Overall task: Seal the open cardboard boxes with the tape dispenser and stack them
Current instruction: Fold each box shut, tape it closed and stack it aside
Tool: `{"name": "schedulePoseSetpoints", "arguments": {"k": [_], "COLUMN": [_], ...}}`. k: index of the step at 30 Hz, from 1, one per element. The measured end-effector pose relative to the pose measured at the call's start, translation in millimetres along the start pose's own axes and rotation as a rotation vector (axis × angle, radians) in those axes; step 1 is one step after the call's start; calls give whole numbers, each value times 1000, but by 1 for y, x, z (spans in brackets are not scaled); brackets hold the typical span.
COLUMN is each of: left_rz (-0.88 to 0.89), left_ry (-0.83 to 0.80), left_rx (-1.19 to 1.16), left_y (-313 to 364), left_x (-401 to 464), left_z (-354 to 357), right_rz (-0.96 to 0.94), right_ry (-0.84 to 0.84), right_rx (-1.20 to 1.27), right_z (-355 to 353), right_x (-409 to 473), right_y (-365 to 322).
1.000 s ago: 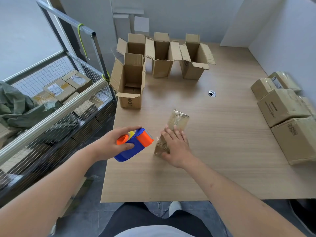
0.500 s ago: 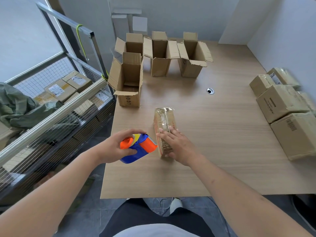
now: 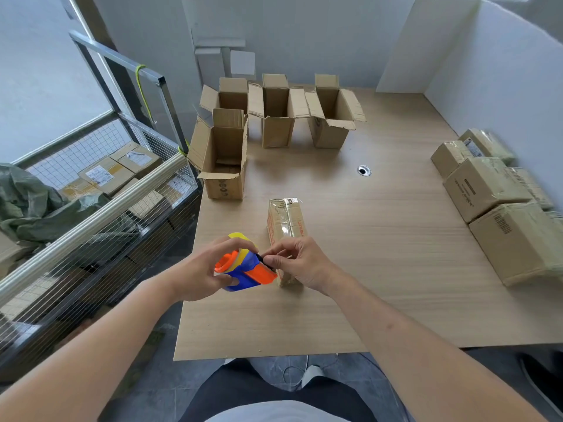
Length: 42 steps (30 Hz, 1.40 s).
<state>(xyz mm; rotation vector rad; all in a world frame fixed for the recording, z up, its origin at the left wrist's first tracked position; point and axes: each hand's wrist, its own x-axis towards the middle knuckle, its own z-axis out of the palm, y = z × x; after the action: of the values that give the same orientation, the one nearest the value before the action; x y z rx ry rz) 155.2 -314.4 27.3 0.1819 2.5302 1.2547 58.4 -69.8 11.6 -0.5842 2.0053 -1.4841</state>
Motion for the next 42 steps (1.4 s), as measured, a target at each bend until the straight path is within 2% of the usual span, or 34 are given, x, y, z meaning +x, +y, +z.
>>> {"name": "schedulePoseSetpoints", "arguments": {"k": [15, 18, 23, 29, 33, 37, 42], "left_rz": [-40, -61, -68, -73, -85, -76, -123], "left_ry": [-124, -153, -186, -184, -162, -150, -178], "left_rx": [-14, -17, -16, -53, 30, 145, 163], "left_y": [25, 27, 33, 44, 48, 47, 38], "left_x": [5, 7, 11, 17, 21, 20, 16], "left_z": [0, 3, 12, 14, 24, 43, 45], "right_rz": [244, 198, 123, 146, 219, 229, 259], "right_ry": [-88, -115, 40, 289, 313, 331, 420], "right_rx": [285, 221, 139, 161, 146, -44, -134], "right_z": [-15, -22, -18, -15, -20, -26, -25], "right_x": [-14, -18, -21, -25, -26, -31, -39], "right_y": [-11, -5, 7, 9, 13, 23, 35]}}
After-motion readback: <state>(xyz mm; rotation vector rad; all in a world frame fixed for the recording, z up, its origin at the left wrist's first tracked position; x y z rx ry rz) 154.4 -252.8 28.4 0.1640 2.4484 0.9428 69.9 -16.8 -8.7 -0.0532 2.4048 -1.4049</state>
